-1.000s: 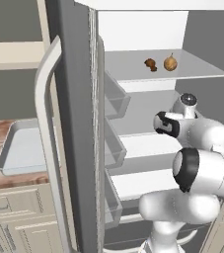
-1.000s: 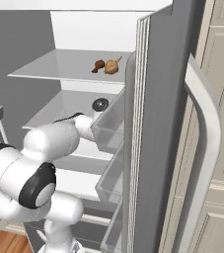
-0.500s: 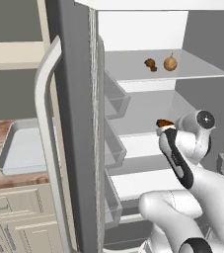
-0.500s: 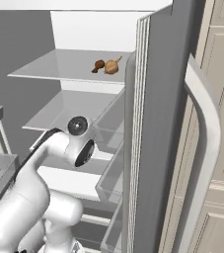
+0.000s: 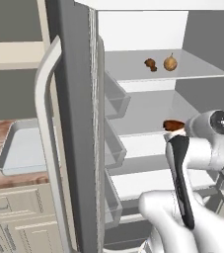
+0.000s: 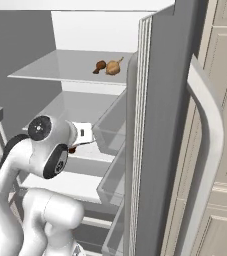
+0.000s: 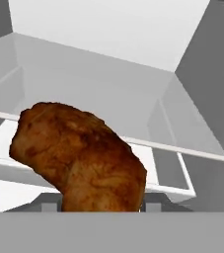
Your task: Place one onion and one chicken drumstick in each tupperware on the nearby counter, to pack two identical lunches.
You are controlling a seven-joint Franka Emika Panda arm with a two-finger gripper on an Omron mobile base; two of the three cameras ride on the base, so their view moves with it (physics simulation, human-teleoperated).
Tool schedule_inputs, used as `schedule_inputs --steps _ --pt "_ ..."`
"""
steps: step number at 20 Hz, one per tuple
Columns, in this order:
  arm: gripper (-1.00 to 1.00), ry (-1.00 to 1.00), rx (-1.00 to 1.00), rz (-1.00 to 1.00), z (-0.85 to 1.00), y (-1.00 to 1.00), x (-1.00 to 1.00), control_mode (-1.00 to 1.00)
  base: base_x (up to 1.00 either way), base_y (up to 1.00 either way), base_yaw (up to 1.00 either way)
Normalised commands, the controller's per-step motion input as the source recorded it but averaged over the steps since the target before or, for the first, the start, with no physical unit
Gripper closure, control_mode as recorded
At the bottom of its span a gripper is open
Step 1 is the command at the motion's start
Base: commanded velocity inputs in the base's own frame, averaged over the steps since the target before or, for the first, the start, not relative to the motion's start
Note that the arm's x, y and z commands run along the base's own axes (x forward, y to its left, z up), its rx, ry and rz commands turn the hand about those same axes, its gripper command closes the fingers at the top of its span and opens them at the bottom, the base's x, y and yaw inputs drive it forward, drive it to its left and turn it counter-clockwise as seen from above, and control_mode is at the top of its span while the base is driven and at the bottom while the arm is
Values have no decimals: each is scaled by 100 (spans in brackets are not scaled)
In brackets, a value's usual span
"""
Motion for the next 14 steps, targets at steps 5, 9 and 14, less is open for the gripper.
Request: schedule_inputs --steps 5,9,14 --pt "100 15 -12 1 89 0 -100 -100 0 0 0" --pt "100 23 -17 10 -5 32 -100 -100 0 0 0" --pt "100 0 0 0 0 0 0 100 -100 13 23"
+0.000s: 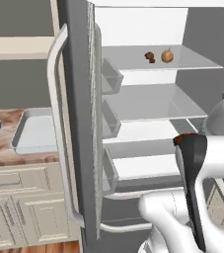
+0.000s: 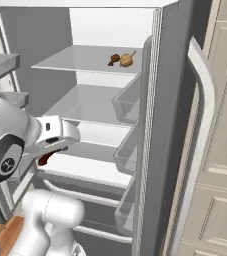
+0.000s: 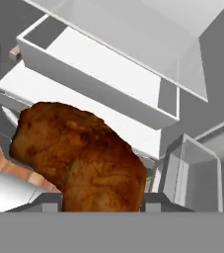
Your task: Place one onion and one chicken drumstick in each tupperware on the nearby counter, to pack two identical lunches.
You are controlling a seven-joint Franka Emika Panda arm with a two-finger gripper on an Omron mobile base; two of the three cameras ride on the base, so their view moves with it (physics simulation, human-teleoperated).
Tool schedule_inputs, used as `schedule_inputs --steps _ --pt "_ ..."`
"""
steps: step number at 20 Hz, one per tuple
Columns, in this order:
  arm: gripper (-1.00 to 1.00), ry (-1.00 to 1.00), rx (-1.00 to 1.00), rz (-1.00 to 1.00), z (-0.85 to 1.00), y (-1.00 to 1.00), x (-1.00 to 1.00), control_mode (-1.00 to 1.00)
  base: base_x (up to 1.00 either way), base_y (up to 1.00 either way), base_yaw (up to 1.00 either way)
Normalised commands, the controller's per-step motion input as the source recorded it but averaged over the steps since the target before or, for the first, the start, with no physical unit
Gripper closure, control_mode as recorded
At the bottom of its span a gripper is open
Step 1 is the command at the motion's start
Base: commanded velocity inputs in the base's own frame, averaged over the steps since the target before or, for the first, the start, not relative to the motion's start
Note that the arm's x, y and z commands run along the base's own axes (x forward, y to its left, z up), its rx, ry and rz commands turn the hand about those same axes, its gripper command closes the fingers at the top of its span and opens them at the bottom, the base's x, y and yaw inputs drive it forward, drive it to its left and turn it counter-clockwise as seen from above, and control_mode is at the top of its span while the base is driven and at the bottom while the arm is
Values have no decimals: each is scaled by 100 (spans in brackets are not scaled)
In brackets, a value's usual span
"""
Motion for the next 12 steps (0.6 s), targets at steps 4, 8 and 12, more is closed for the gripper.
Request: schedule_inputs --steps 4,8,12 --pt "100 0 0 0 0 0 0 100 -100 0 21" --pt "100 0 0 0 0 0 0 100 -100 20 13" --pt "100 0 0 0 0 0 0 100 -61 93 6"
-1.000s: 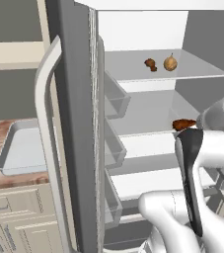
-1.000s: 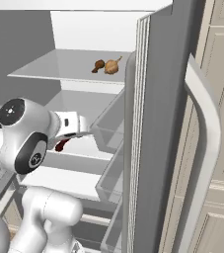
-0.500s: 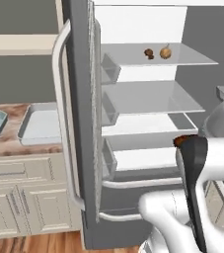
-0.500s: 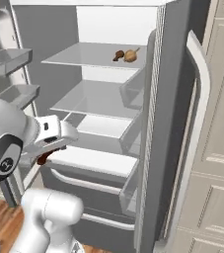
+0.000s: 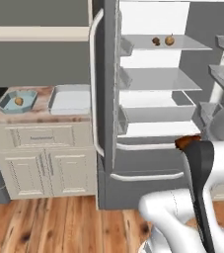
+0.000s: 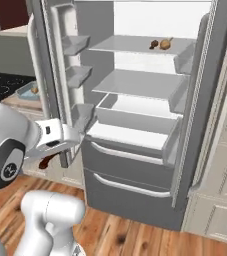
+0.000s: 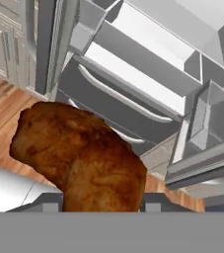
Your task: Place one onion and one chicken drumstick in each tupperware on the nearby counter, to pack two identical lunches.
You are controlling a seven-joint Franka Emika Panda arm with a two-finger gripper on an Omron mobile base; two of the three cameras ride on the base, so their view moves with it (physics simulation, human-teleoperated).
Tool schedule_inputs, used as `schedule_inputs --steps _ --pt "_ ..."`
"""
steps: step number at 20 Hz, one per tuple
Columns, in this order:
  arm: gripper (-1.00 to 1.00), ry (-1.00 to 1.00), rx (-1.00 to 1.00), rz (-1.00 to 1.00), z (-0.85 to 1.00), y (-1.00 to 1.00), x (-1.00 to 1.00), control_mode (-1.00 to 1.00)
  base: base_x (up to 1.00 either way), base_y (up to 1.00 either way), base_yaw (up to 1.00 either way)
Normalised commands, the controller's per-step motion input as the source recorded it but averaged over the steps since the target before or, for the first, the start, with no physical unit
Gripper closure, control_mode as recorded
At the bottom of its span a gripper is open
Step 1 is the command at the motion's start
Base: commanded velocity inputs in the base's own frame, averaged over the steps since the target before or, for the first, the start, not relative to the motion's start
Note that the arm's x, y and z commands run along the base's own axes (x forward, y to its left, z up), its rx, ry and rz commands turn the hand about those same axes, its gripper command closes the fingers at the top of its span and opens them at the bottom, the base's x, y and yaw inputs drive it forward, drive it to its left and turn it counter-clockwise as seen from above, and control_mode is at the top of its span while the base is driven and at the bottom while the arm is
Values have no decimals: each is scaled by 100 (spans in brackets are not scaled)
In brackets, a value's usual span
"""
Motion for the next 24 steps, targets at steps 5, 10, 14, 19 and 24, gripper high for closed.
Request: schedule_inputs --steps 5,10,14,19,24 --pt "100 0 0 0 0 0 0 100 -11 100 0" --pt "100 0 0 0 0 0 0 100 5 100 0" --pt "100 0 0 0 0 0 0 100 31 100 -4" --pt "100 0 0 0 0 0 0 100 65 100 -9" --pt "100 0 0 0 0 0 0 100 100 81 -10"
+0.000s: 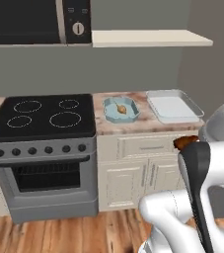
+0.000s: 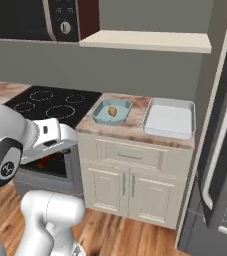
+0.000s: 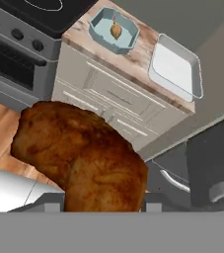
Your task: Place one onion and one chicken drumstick in each tupperware on the nearby counter, to pack two identical lunches.
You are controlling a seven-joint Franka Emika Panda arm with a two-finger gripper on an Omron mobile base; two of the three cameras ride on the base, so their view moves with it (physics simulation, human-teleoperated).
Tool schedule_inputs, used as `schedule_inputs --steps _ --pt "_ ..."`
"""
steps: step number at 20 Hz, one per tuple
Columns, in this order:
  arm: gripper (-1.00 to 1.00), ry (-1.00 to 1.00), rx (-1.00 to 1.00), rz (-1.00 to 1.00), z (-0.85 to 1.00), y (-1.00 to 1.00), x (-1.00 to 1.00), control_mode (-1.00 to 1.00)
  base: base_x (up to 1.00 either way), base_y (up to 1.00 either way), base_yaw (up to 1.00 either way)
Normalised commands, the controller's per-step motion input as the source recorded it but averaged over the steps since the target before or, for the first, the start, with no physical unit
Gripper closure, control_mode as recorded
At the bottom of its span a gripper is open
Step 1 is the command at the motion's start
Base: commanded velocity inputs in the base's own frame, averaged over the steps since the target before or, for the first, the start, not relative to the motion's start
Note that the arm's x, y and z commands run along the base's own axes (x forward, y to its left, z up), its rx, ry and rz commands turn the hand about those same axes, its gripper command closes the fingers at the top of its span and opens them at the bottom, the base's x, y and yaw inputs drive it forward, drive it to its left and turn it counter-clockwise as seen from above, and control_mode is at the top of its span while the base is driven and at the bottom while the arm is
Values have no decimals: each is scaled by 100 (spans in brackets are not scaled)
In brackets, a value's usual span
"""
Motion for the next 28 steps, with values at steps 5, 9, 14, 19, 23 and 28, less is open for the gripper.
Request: schedule_inputs --steps 5,9,14,19,23,28 --pt "100 0 0 0 0 0 0 100 100 52 -12" --pt "100 0 0 0 0 0 0 100 85 12 -13" --pt "100 0 0 0 0 0 0 100 57 -3 -16" --pt "100 0 0 0 0 0 0 100 66 0 -15" --pt "100 0 0 0 0 0 0 100 67 0 -10" --pt "100 14 0 -1 -57 0 43 -100 0 0 0"
